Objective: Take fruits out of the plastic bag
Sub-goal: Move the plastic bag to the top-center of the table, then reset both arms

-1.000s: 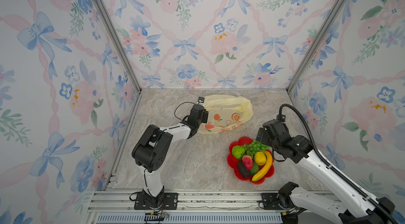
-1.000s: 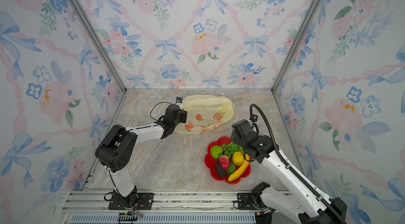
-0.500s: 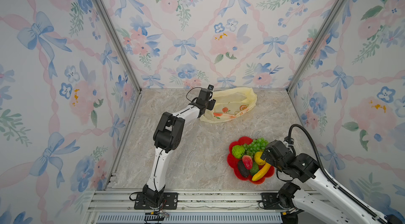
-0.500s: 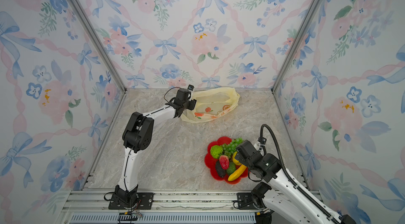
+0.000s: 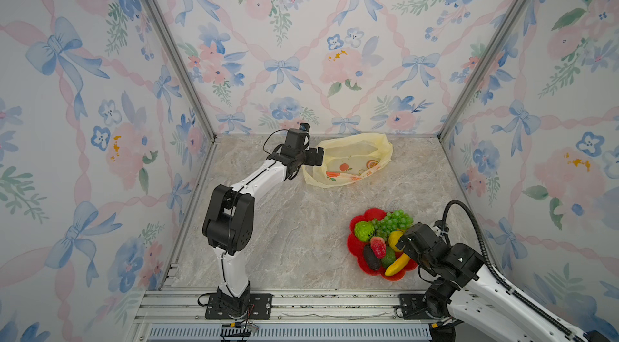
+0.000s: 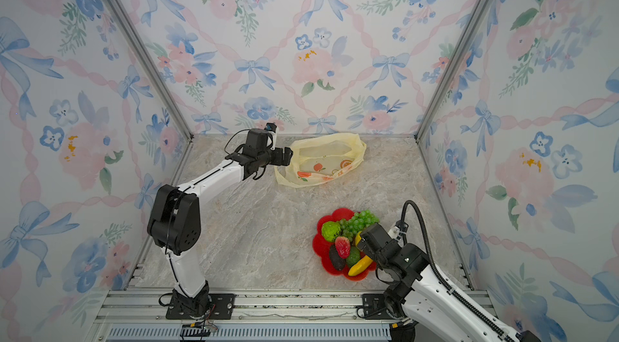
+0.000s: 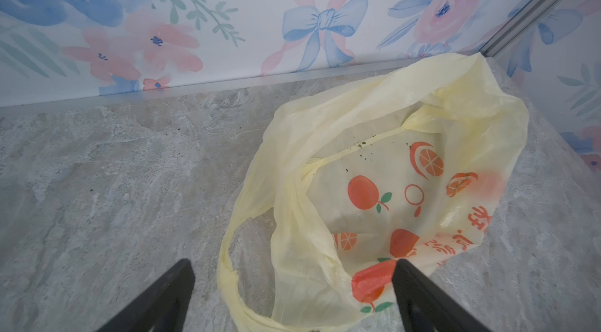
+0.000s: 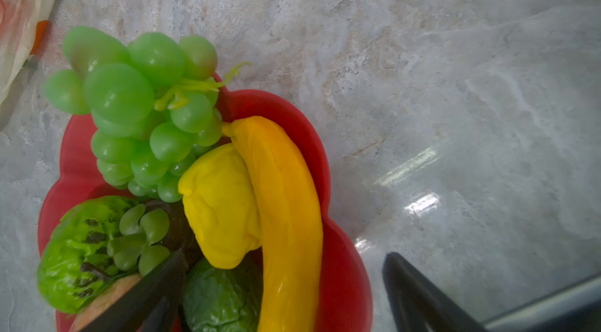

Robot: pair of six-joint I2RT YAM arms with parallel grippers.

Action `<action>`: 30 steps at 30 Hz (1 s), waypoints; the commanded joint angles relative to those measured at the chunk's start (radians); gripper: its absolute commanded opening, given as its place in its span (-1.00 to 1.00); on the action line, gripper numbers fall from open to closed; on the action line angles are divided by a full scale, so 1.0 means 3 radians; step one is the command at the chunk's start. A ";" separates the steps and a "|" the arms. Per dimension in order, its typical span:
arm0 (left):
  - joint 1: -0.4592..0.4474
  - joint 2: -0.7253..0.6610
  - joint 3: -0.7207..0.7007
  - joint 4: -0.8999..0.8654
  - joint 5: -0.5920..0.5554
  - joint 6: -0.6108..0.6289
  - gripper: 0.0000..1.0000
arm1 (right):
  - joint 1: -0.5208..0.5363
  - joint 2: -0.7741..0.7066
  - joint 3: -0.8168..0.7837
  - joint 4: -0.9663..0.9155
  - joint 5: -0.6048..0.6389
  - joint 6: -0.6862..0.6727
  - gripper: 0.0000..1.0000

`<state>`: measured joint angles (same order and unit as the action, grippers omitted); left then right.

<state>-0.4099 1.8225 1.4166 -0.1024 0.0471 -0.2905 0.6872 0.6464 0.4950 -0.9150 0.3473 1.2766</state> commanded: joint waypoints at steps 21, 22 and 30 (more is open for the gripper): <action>-0.0009 -0.2057 -0.2736 0.0926 -0.0659 -0.0700 0.95 | 0.0310 0.1378 0.0435 0.1449 -0.0148 0.0021 0.94; -0.0012 -0.2118 -0.2827 0.0944 -0.0664 -0.0724 0.95 | 0.0330 0.1497 0.0510 0.1499 -0.0147 0.0005 0.94; -0.0010 -0.2448 -0.3272 0.0991 -0.0767 -0.0799 0.95 | 0.0354 0.2323 0.0953 0.1842 -0.0241 -0.0118 0.94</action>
<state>-0.4122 1.1206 0.4641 0.1635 -0.1501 -0.5060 0.7807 1.2812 0.7261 -0.4263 0.2840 1.2675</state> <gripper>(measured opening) 0.977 0.971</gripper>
